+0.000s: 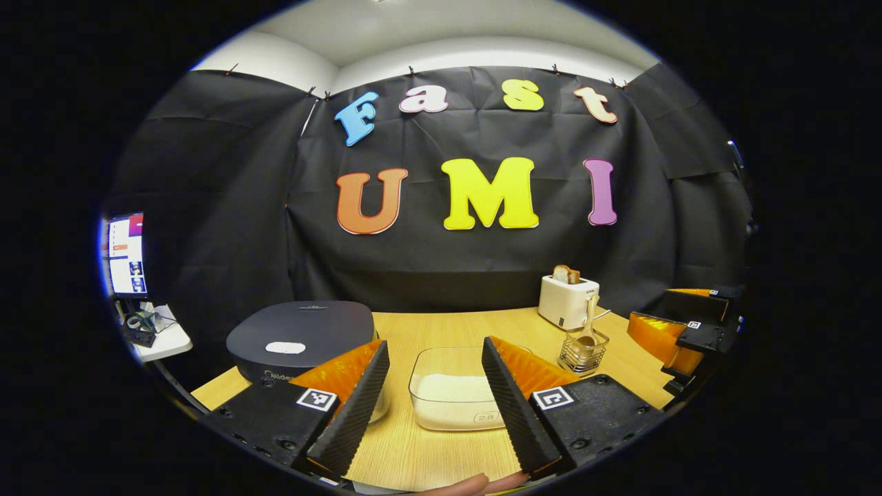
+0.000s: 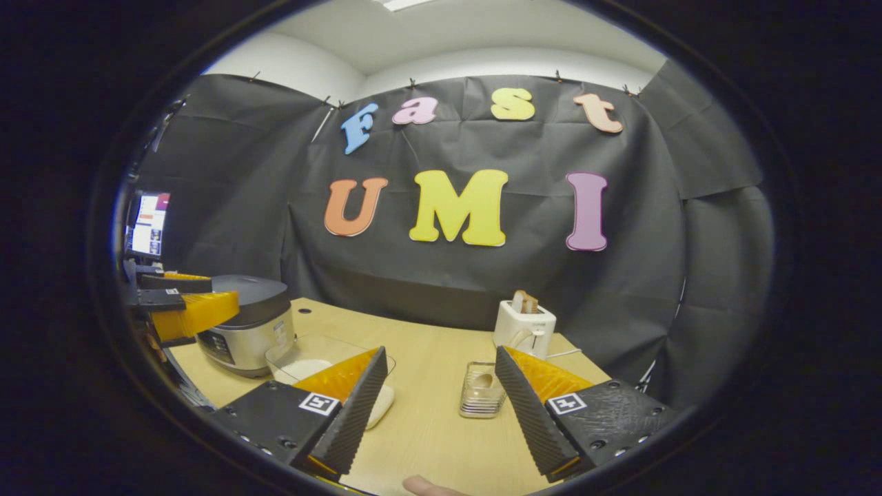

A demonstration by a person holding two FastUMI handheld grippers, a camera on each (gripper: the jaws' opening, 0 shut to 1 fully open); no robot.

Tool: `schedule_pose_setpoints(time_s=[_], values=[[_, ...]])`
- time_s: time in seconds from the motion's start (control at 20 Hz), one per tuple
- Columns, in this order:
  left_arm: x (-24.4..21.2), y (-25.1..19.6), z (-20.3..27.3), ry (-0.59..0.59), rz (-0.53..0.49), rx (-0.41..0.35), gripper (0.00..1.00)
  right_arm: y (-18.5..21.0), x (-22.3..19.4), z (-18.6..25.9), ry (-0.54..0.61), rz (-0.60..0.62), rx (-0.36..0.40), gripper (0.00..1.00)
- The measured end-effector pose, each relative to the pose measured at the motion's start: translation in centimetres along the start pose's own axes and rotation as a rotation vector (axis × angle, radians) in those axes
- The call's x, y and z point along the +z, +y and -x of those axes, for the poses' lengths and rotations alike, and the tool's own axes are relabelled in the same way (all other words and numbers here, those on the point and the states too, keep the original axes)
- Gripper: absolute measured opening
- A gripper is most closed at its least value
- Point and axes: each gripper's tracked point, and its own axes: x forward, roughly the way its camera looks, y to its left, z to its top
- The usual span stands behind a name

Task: Close the left gripper, press the button to open the rice cooker; take a wooden spoon from the chopstick holder with the right hand, scoop a spoonful of rice and pour it into the rice cooker, then put the wooden spoon back into the chopstick holder.

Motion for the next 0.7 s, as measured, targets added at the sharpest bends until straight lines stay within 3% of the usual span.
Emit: schedule_pose_setpoints(time_s=[0.35,0.7], values=[[-0.2,-1.5,1.1,-0.023,-0.070,-0.028,0.89,0.1,-0.1,0.7,0.008,-0.058,-0.081,0.92],[0.1,-2.7,1.4,-0.040,-0.047,-0.027,0.95,0.8,-0.1,2.2,0.000,-0.033,-0.063,0.94]])
